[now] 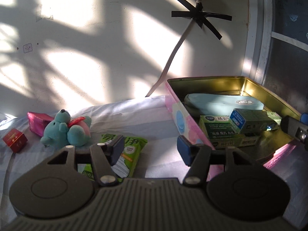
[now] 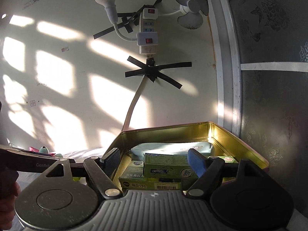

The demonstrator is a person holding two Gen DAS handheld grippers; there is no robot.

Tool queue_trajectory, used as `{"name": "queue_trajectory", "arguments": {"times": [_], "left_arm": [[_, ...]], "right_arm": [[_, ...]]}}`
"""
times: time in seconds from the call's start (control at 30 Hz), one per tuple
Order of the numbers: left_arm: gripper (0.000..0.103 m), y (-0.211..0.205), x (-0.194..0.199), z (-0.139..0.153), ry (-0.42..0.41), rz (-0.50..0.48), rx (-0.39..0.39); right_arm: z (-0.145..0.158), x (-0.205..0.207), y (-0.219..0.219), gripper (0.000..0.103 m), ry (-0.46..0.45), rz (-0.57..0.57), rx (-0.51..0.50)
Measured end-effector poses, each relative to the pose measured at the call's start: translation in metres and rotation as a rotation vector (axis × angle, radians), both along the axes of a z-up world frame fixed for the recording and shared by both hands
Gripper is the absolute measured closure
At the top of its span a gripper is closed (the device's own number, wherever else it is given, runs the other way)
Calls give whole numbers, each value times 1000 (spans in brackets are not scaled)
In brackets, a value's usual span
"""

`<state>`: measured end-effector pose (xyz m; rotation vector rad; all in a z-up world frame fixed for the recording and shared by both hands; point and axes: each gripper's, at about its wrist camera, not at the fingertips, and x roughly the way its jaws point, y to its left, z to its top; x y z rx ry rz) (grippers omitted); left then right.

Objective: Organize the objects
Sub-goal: 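Withdraw both grippers and move toward the green wet-wipes pack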

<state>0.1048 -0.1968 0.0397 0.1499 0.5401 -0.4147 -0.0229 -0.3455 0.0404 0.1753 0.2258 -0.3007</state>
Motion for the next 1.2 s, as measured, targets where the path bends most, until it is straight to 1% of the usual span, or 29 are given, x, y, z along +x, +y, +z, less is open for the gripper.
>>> {"name": "queue_trajectory", "arguments": {"times": [0.13,0.2,0.3,0.47,0.6,0.77,0.9,0.97,1.0,1.1,1.13,1.2], "left_arm": [[39,25,-12,-12,18,25,1],[37,37,-16,-19,27,40,6],[37,55,-21,-32,49,68,13],[37,84,-25,-49,69,121,28],[37,107,-25,-55,74,167,26],[37,132,-24,-63,78,218,44],[33,149,-22,-68,34,257,85],[33,156,-22,-68,25,262,95],[33,160,-22,-68,26,263,83],[32,173,-16,-68,65,291,9],[32,177,-15,-68,67,305,-4],[33,187,-16,-68,69,332,-57]], "right_arm": [[-3,-12,19,27,-12,22,38],[-6,-18,29,27,-16,38,49],[-11,-22,44,27,-5,64,63],[-26,-20,72,27,53,142,79],[-36,-11,95,28,110,205,72],[-45,2,117,28,162,267,67],[-52,13,129,28,208,294,58],[-54,18,133,28,230,306,48],[-55,20,136,28,235,309,43],[-57,34,139,29,254,320,41],[-58,40,140,29,265,323,45],[-59,54,142,29,282,334,49]]}}
